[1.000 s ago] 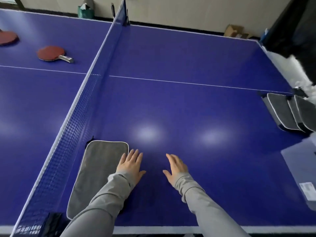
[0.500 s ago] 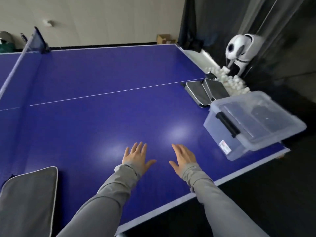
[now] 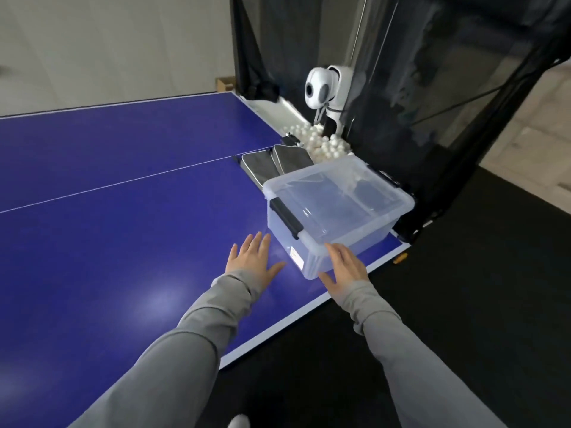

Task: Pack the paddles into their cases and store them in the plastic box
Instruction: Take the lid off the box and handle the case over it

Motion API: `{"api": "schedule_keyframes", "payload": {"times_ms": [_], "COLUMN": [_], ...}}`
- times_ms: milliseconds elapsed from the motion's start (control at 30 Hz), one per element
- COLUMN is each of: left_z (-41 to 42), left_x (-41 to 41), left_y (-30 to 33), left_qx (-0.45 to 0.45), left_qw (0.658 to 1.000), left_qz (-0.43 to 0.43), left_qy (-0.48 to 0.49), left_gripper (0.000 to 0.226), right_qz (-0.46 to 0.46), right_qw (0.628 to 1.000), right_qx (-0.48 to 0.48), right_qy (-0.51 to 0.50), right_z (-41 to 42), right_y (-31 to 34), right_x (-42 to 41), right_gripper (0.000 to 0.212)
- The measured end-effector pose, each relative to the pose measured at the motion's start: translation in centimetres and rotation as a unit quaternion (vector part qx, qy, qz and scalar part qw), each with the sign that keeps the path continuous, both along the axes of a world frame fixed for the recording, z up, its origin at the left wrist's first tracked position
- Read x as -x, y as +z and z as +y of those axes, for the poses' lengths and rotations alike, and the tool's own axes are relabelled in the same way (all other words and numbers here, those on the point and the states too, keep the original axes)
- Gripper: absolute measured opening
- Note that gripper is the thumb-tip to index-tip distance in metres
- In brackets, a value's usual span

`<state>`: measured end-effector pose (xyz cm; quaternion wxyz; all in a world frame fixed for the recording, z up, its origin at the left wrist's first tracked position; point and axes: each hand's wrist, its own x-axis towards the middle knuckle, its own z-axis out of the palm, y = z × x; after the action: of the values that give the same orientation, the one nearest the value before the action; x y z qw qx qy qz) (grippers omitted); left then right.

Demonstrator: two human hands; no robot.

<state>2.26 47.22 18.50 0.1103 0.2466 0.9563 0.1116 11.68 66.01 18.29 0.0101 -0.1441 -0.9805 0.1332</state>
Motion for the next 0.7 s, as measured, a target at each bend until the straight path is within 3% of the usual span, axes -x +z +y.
{"api": "schedule_keyframes", "payload": {"times_ms": [400,700], "left_z": [14.2,16.1], "left_x": [10.1,15.0], "left_y": [-0.3,-3.1], "left_qx": [-0.035,-0.037], "left_qw": [0.998,0.988], "left_qz": [0.05,0.035], "left_qy": [0.026,0.147], "left_gripper": [0.076,0.078], "right_qz": [-0.001,-0.014], "right_qw": [1.0,1.0], "right_qx": [-0.017,-0.015], "right_qy": [-0.012,-0.015], "right_z": [15.8,25.3], "right_y": [0.0,0.6], "right_x": [7.8,15.5], "right_gripper": [0.065,0.065]}}
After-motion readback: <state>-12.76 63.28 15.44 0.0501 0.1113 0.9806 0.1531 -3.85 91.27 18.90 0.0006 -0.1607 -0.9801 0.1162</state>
